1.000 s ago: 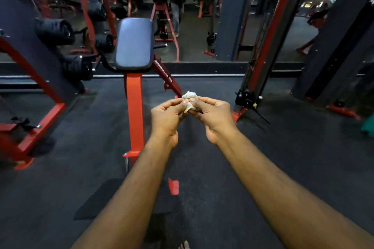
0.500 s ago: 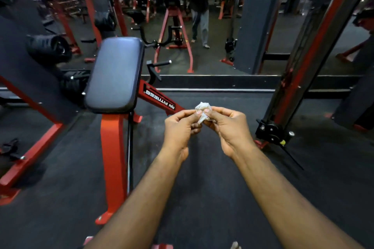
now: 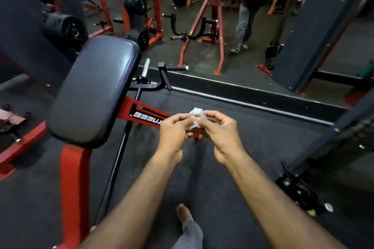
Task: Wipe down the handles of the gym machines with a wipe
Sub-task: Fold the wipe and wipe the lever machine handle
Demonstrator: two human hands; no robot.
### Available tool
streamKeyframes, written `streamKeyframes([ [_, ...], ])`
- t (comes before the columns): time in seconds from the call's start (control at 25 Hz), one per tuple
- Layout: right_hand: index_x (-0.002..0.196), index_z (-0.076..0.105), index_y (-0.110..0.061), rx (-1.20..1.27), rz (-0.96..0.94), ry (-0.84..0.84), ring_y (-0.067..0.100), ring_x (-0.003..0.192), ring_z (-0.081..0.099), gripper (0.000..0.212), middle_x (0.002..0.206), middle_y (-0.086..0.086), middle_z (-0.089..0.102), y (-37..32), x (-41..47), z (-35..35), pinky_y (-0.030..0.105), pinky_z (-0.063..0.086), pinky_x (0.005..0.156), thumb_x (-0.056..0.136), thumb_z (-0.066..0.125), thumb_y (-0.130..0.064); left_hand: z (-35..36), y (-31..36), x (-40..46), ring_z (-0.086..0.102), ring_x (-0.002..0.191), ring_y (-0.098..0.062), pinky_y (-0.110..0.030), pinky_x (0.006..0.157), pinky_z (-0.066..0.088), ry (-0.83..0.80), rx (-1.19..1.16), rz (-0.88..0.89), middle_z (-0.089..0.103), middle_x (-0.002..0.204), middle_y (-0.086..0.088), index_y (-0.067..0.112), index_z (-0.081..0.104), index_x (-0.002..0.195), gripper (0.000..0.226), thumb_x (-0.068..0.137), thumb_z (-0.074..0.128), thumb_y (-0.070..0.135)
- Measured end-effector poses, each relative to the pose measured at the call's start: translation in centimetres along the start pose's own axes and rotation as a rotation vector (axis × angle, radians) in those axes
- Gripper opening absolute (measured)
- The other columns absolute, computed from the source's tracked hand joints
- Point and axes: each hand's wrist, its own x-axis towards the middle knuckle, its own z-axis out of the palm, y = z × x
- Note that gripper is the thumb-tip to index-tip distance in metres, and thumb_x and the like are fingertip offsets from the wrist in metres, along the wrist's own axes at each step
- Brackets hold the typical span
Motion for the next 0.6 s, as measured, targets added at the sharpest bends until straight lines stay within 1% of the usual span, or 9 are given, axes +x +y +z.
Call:
streamKeyframes([
  [0.08,0.098,0.07,-0.002,-0.038,-0.006,-0.025,0.023,0.077,0.071,0.023,0.093,0.018,0.074,0.2,7.4,0.5,0.031,0.059,0.064,0.077,0.077,0.003,1.5,-0.4,7.3,0.06,0.053,-0.008,-0.018,0.048,0.044,0.026,-0.005,0.002,0.069,0.066,-0.004,0.007,0.071,0.085,0.012,0.085,0.065,-0.004],
  [0.16,0.096,0.071,-0.002,-0.092,-0.03,-0.056,0.023,0.082,0.07,0.023,0.093,0.018,0.074,0.1,14.9,1.4,0.035,0.06,0.074,0.075,0.079,0.002,2.8,-0.7,14.8,0.059,0.057,-0.009,-0.02,0.052,0.042,0.051,0.017,0.02,0.07,0.072,-0.007,0.007,0.072,0.088,0.014,0.085,0.065,-0.005],
  [0.24,0.094,0.072,-0.001,-0.124,-0.042,-0.088,0.024,0.087,0.07,0.021,0.093,0.017,0.075,-0.2,21.1,2.3,0.036,0.06,0.079,0.075,0.079,0.004,4.0,-0.4,21.2,0.06,0.062,-0.012,-0.022,0.056,0.043,0.073,0.032,0.027,0.07,0.076,-0.008,0.008,0.071,0.088,0.019,0.085,0.063,-0.009],
  [0.32,0.093,0.072,-0.001,-0.142,-0.044,-0.112,0.023,0.086,0.071,0.02,0.093,0.017,0.074,-0.6,28.1,3.4,0.035,0.06,0.077,0.076,0.078,0.005,5.6,0.4,27.9,0.062,0.067,-0.014,-0.023,0.059,0.045,0.075,0.023,0.044,0.072,0.077,-0.006,0.01,0.071,0.086,0.022,0.086,0.062,-0.01],
  [0.44,0.093,0.072,-0.002,-0.122,0.028,-0.122,0.018,0.079,0.071,0.018,0.089,0.016,0.074,-0.7,37.6,5.1,0.027,0.058,0.069,0.078,0.075,0.007,7.3,1.0,36.6,0.062,0.066,-0.013,-0.022,0.06,0.046,0.136,0.03,0.026,0.073,0.072,-0.001,0.01,0.071,0.086,0.022,0.088,0.061,-0.009],
  [0.52,0.094,0.071,-0.001,-0.108,0.07,-0.151,0.016,0.078,0.07,0.018,0.089,0.016,0.074,-0.1,43.3,6.2,0.024,0.056,0.066,0.078,0.074,0.007,8.0,0.9,41.8,0.062,0.066,-0.013,-0.023,0.061,0.047,0.181,0.041,0.02,0.073,0.074,-0.003,0.009,0.071,0.087,0.021,0.088,0.061,-0.009],
  [0.6,0.096,0.07,0.0,-0.102,0.115,-0.204,0.018,0.078,0.07,0.019,0.088,0.016,0.074,0.7,49.1,7.5,0.025,0.056,0.067,0.079,0.074,0.007,8.2,0.8,47.1,0.065,0.07,-0.015,-0.024,0.063,0.05,0.229,0.044,0.025,0.073,0.078,-0.007,0.008,0.072,0.088,0.019,0.087,0.062,-0.008],
])
